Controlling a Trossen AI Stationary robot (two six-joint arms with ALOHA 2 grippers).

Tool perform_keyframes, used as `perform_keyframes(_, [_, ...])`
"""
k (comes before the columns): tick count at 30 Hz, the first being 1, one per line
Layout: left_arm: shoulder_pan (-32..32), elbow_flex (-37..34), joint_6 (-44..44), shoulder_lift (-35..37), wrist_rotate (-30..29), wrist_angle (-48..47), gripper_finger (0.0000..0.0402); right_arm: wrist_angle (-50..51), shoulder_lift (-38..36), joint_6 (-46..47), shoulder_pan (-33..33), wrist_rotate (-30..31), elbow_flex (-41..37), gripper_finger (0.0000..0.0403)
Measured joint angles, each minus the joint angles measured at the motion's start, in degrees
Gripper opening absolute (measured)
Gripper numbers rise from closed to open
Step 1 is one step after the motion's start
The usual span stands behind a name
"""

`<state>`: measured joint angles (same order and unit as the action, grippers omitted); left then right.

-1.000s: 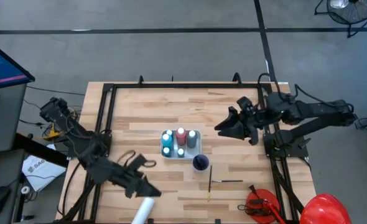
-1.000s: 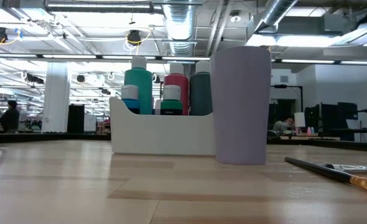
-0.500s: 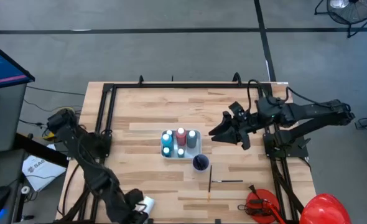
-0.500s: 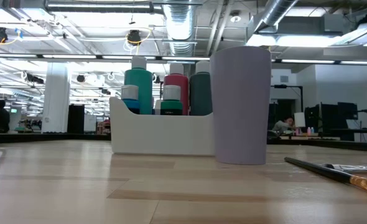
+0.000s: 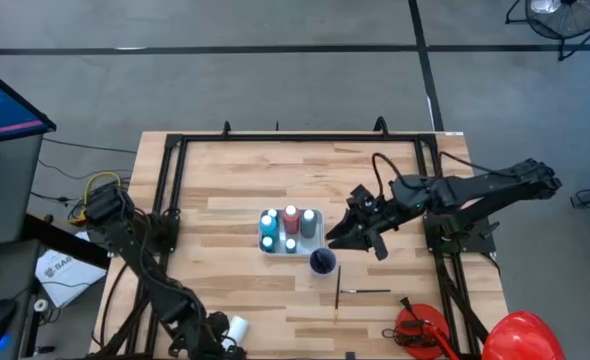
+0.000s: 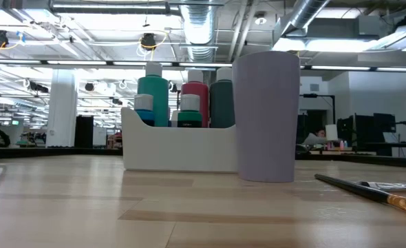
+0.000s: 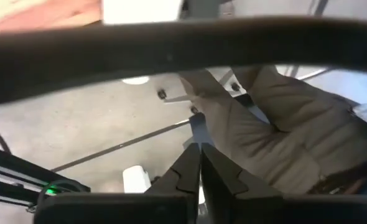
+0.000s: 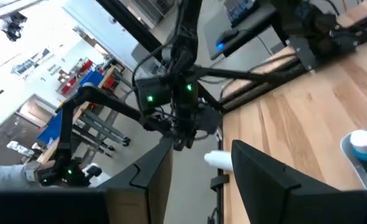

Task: Pick & Place Paint Supplies
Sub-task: Put the white paint bottle into the white bin

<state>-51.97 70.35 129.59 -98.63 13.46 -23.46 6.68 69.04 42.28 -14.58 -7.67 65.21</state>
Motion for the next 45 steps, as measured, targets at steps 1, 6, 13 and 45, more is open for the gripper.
perform_keyframes(1, [-0.3,-0.31,0.67,0.0,-0.08,-0.01,0.0004,0.04,0.27,0.0,-0.07,-0.01,-0.02,0.0156])
perform_keyframes(6, [-0.49,-2.66,2.71,-0.02,0.25,-0.21,0.0027,-1.84,0.67,0.26,-0.03,-0.01,-0.02,0.0153])
perform_keyframes(13, [-0.09,-4.52,-0.29,-0.02,-1.23,0.12,0.0133,-3.39,0.66,0.26,-0.01,-0.01,-0.02,0.0154])
perform_keyframes(45, [1.95,-10.75,-3.47,-1.47,-2.95,7.73,0.0289,-2.77,0.59,0.26,0.08,-0.04,-0.02,0.0143])
